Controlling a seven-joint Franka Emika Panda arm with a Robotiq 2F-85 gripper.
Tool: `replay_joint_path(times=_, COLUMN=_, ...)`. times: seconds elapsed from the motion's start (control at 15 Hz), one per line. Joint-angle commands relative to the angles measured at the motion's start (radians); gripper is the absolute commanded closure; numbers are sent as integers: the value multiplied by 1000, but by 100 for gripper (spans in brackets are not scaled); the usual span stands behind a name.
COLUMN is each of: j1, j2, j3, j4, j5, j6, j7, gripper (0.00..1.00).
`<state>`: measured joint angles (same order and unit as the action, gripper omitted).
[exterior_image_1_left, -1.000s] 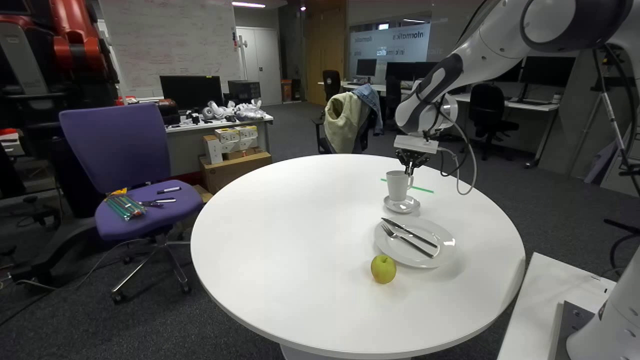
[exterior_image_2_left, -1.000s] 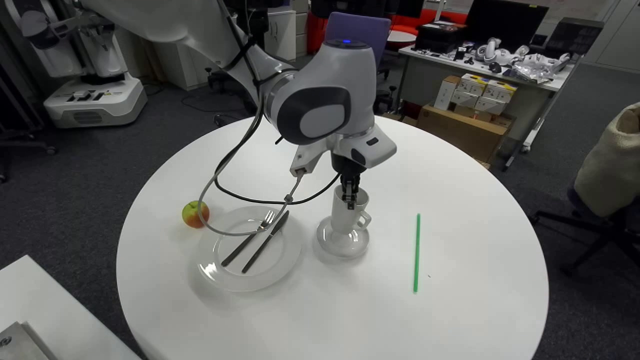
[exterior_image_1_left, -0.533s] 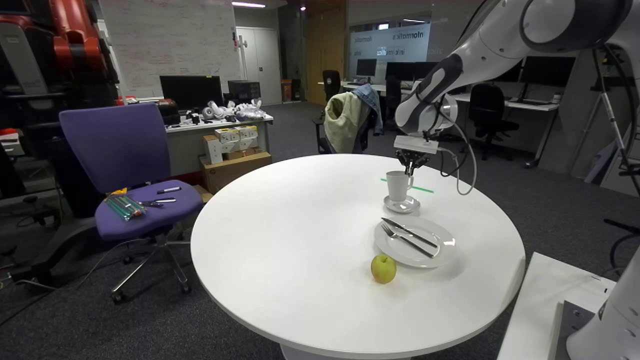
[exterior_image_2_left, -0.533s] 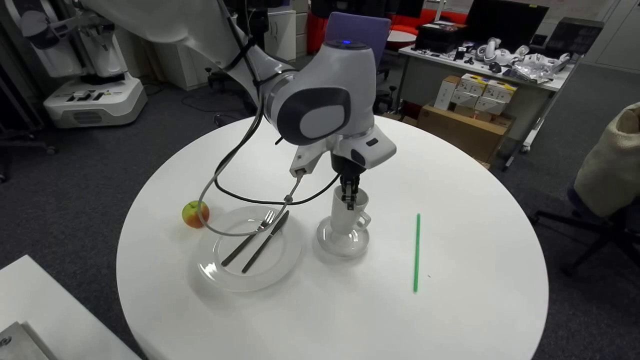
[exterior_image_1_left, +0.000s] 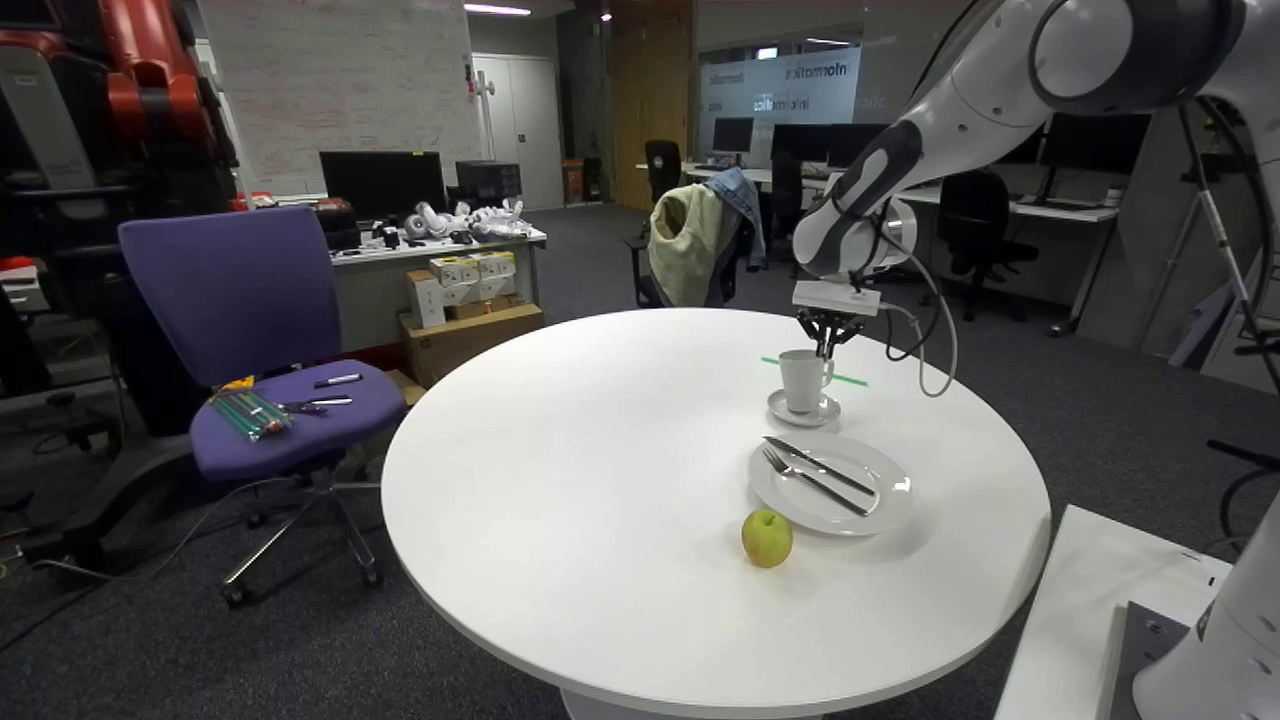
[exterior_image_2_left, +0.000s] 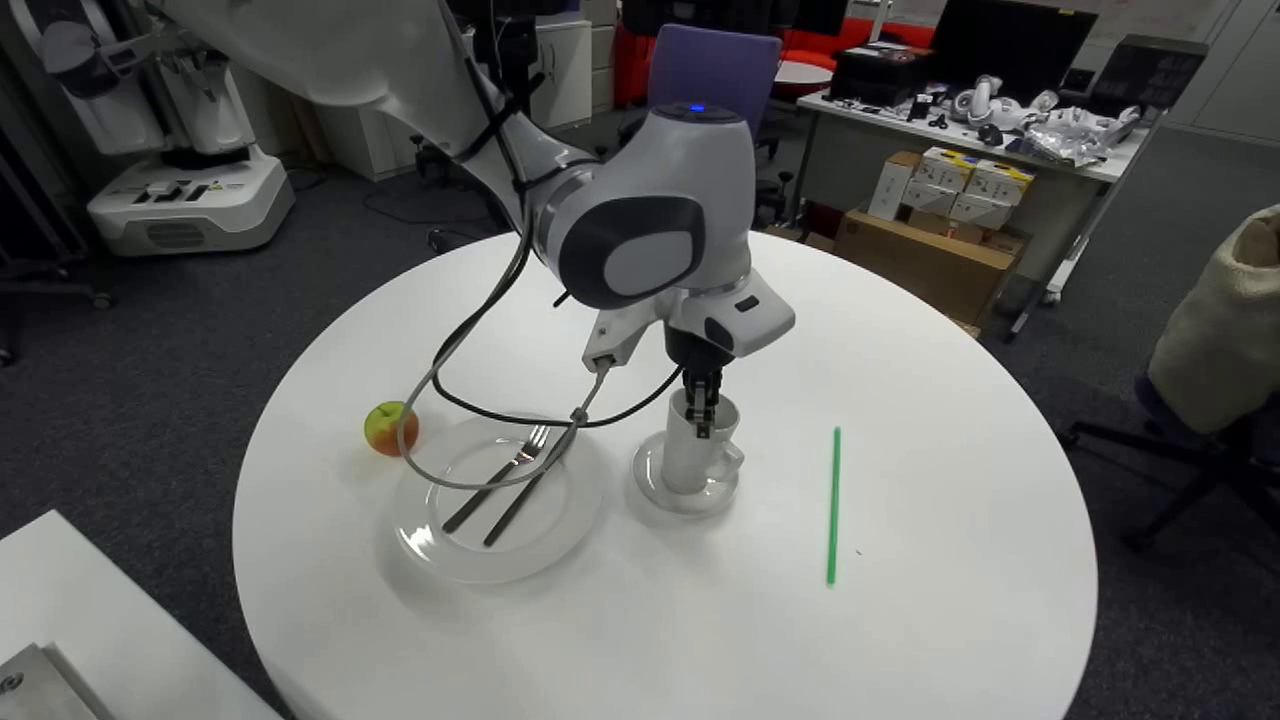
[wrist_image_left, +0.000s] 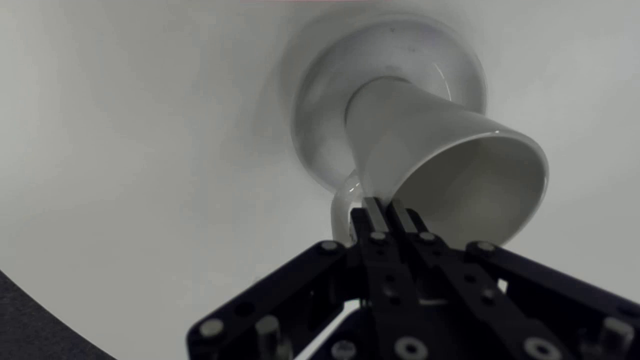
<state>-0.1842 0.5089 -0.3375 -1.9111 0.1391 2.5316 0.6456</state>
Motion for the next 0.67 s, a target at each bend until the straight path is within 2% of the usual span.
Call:
replay_joint_path(times=0.0, j1=4, j2=-49, j3=-19, j4=-45, j5=-25, j6=59, j7=-6, gripper=99)
replay_joint_path(times=0.13, j1=-4, j2=-46, j3=-12, j4=-45, j5=-23, j6=82, j7=-35, gripper=99)
replay_joint_path(times=0.6, j1=-47, j2=-50, j3=44, j4=-49, j5=7, j6=66, j7=-273, gripper=99)
